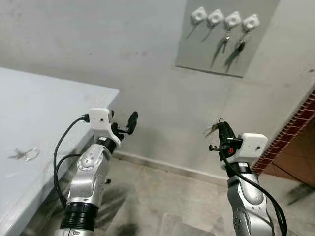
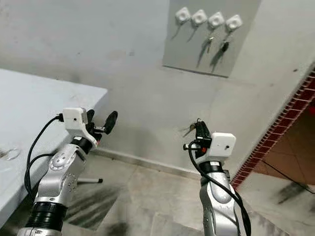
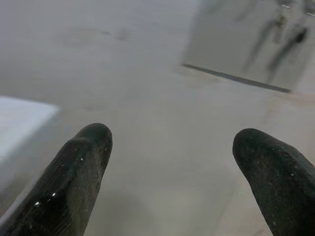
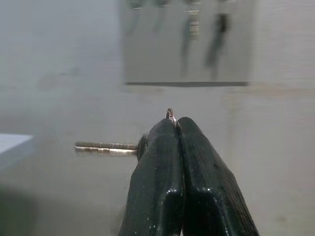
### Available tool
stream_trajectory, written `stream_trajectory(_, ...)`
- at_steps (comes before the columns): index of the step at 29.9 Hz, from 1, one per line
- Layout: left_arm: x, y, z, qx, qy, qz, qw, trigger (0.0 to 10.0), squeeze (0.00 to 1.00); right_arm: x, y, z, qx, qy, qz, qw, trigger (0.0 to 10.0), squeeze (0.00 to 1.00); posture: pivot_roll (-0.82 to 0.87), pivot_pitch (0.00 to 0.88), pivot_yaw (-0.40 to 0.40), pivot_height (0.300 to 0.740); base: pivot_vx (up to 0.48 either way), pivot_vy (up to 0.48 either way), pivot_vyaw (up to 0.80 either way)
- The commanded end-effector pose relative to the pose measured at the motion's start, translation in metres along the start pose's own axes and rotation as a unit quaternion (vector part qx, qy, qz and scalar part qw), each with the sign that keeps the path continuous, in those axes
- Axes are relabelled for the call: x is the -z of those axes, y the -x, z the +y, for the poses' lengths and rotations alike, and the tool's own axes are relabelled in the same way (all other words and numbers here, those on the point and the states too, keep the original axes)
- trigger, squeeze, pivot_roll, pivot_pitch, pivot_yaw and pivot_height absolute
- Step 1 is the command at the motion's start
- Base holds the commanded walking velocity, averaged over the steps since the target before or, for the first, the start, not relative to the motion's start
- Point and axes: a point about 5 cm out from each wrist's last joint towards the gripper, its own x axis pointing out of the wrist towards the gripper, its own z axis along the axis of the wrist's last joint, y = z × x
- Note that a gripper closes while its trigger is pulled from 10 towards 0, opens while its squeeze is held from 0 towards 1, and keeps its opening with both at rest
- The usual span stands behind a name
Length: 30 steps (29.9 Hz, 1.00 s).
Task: Hang keys on a hook
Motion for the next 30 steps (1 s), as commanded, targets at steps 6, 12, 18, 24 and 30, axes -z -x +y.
stream_trajectory(6,-0.0007,-0.0023,-0.0097,0.018,-0.003,0.001,1.000,10.0,0.00,-0.0047,0.0001,-0.0058,0.014,0.004,-0.010,1.000,10.0,0.00,-0.04,0.000,-0.033,0.740,0.430,0.000,0.00)
stream_trajectory(12,-0.0007,-0.0019,-0.0092,0.015,-0.004,0.001,1.000,10.0,0.00,-0.0044,0.0007,-0.0055,0.013,0.004,-0.009,1.000,10.0,0.00,-0.04,0.000,-0.034,0.740,0.432,0.000,0.00)
stream_trajectory(18,-0.0006,-0.0016,-0.0089,0.013,-0.002,0.002,1.000,10.0,0.00,-0.0043,0.0003,-0.0051,0.011,0.002,-0.009,1.000,10.0,0.00,-0.03,0.000,-0.038,0.740,0.433,0.000,0.00)
stream_trajectory(24,-0.0002,-0.0009,-0.0080,0.010,0.002,0.002,1.000,10.0,0.00,-0.0037,0.0003,-0.0042,0.009,0.003,-0.007,1.000,10.0,0.00,-0.03,0.000,-0.038,0.740,0.431,0.000,0.00)
stream_trajectory(30,0.0002,-0.0008,-0.0088,0.003,0.016,0.002,1.000,10.0,0.00,-0.0039,0.0004,-0.0049,0.008,0.005,-0.006,1.000,10.0,0.00,-0.03,0.000,-0.040,0.740,0.416,0.000,0.00)
